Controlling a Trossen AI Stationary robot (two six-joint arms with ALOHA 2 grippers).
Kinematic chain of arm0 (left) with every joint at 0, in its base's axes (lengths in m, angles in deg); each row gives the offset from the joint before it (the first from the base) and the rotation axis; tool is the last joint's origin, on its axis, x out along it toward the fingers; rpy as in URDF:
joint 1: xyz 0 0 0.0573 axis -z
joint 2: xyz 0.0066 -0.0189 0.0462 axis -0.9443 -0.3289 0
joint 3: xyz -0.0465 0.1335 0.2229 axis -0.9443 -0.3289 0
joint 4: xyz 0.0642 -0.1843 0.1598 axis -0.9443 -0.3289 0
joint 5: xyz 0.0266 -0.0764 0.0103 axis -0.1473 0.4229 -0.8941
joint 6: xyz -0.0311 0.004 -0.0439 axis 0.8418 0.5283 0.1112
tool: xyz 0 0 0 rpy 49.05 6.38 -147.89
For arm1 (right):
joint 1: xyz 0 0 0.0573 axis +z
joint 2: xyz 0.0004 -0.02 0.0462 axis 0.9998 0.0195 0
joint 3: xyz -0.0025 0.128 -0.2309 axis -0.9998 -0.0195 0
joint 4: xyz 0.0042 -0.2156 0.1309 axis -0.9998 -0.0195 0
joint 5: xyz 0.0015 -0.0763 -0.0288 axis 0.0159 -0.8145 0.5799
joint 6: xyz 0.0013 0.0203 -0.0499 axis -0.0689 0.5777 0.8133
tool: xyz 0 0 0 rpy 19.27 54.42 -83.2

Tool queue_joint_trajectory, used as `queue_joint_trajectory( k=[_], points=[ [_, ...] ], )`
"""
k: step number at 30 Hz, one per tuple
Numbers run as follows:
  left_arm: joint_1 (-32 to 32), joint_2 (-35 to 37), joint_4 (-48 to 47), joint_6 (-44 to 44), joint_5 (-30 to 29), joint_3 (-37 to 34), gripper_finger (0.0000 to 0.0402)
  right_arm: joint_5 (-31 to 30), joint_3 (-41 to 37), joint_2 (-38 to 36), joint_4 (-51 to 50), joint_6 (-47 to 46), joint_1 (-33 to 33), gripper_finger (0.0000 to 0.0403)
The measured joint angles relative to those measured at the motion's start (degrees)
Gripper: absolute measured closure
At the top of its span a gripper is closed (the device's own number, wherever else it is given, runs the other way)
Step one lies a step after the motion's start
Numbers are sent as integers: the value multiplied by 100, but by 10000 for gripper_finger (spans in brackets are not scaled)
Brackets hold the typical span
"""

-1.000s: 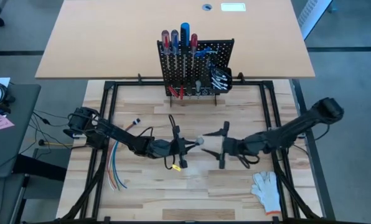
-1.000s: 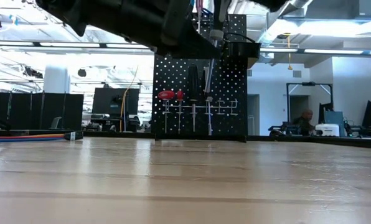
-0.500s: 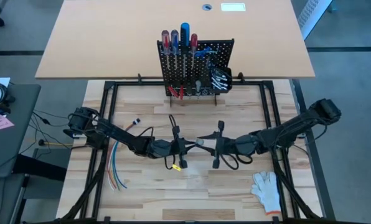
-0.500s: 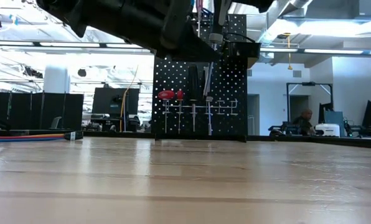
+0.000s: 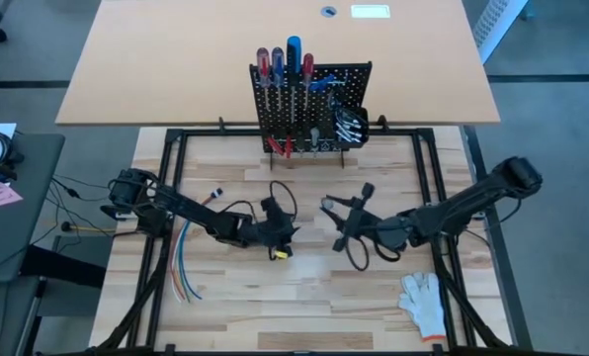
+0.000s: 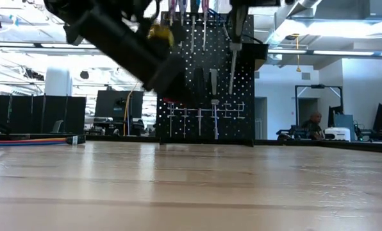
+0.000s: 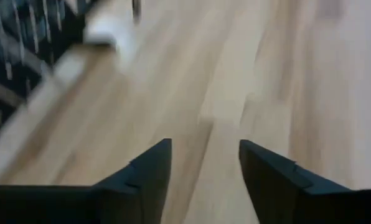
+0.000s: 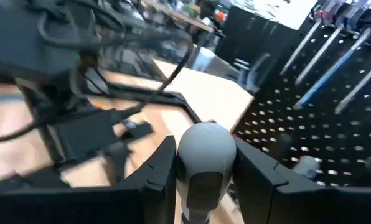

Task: Hang tools onto peg board
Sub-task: Hang the gray screwdriver on the pegboard

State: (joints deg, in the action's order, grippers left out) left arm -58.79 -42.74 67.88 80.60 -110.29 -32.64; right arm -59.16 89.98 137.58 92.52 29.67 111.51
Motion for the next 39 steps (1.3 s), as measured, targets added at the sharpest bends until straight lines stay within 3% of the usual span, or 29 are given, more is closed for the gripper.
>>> queue_joint_trajectory(
  k=[5,15,24,39],
  points=[
    [141,-2,-973,828,12,-2,199,-15,-1,378,523,485,-676,287],
    [552,-2,-885,717,-619,-4,205,-19,-3,1275,3010,2621,-1666,287],
    [555,-2,-889,703,-637,-4,206,-109,3,1276,2956,2037,-2216,287],
    [555,-2,-860,703,-639,-4,206,-51,22,1263,2171,795,-2562,287]
  ],
)
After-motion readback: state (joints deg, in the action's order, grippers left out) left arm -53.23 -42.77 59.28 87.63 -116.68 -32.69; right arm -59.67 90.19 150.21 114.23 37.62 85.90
